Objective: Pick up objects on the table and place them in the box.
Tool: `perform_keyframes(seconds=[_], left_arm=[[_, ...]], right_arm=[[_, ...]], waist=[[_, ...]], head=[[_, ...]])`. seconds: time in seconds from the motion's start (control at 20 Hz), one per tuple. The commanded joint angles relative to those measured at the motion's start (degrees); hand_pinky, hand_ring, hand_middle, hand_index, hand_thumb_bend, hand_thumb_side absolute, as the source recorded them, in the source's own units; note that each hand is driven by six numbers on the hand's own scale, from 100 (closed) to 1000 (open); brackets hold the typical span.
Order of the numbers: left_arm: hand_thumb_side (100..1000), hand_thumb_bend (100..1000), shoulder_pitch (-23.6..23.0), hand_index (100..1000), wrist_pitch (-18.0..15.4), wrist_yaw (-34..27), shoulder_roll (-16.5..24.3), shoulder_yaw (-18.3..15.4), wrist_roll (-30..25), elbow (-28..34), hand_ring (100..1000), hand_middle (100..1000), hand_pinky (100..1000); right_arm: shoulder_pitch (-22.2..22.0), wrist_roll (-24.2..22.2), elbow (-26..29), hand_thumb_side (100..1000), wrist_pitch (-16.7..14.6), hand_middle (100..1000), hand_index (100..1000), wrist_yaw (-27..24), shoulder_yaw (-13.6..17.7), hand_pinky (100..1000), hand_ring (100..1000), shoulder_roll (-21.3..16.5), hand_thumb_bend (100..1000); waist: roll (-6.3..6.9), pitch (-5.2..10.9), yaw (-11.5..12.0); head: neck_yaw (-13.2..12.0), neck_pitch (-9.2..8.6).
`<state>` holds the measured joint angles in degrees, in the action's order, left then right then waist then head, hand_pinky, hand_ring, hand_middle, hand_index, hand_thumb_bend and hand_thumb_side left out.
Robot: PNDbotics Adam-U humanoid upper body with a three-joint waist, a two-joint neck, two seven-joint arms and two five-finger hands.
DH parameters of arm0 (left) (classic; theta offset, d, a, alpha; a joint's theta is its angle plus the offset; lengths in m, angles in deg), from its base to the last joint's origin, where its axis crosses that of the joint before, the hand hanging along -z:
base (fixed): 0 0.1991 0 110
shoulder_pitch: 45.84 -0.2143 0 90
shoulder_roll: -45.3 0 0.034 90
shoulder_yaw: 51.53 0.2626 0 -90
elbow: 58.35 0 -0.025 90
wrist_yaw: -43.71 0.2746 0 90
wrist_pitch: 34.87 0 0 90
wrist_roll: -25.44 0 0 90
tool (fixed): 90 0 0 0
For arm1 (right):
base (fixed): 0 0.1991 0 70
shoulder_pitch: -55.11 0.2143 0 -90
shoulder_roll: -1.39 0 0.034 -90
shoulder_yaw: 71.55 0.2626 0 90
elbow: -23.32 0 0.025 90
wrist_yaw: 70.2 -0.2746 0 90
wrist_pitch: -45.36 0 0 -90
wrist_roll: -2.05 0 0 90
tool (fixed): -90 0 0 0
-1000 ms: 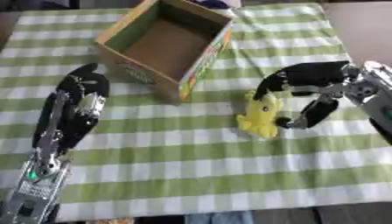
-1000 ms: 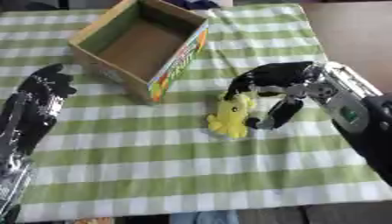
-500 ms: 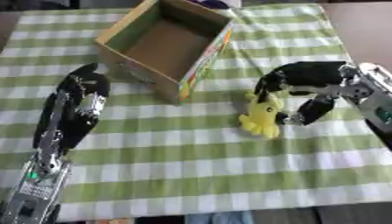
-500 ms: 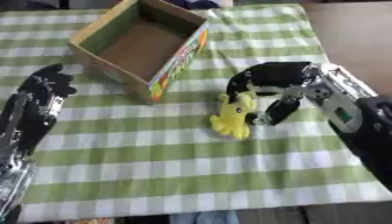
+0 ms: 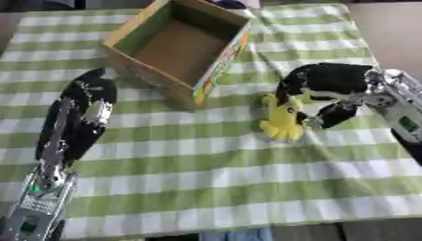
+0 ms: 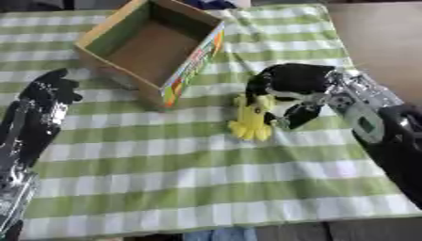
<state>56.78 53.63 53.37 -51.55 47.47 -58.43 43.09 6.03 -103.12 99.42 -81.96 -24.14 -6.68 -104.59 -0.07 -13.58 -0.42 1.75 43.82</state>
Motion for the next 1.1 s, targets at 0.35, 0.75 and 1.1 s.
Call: perform_keyframes(seconds=[0.35, 0.75, 1.1], left_arm=[[689, 315, 0.71, 869, -0.11, -0.24, 0.64, -0.05, 0.13, 0.75, 644, 676, 830], [689, 317, 0.74, 868, -0.16, -0.22, 1.01, 0.29, -0.23, 0.84, 644, 676, 830], [688, 321, 1.53, 867, -0.50, -0.58, 0.63, 1.51, -1.38, 1.09, 645, 676, 831]], right_arm=[[3.93, 0.74, 5.49, 100, 1.76, 715, 420, -4.01, 1.91, 836, 716, -5.13, 100], [8.70, -3.41, 11.60, 100, 5.33, 725, 423, -10.30, 4.02, 852, 730, -9.61, 114], [14.93, -4.34, 6.98, 100, 7.21, 737, 429, -7.66, 6.61, 864, 742, -6.56, 122]], waist=[[-0.31, 1.12, -0.21], [-0.86, 1.51, 0.33], [-1.06, 1.44, 2.78]], head=[[-0.24, 0.29], [-0.06, 0.29], [1.45, 0.29]])
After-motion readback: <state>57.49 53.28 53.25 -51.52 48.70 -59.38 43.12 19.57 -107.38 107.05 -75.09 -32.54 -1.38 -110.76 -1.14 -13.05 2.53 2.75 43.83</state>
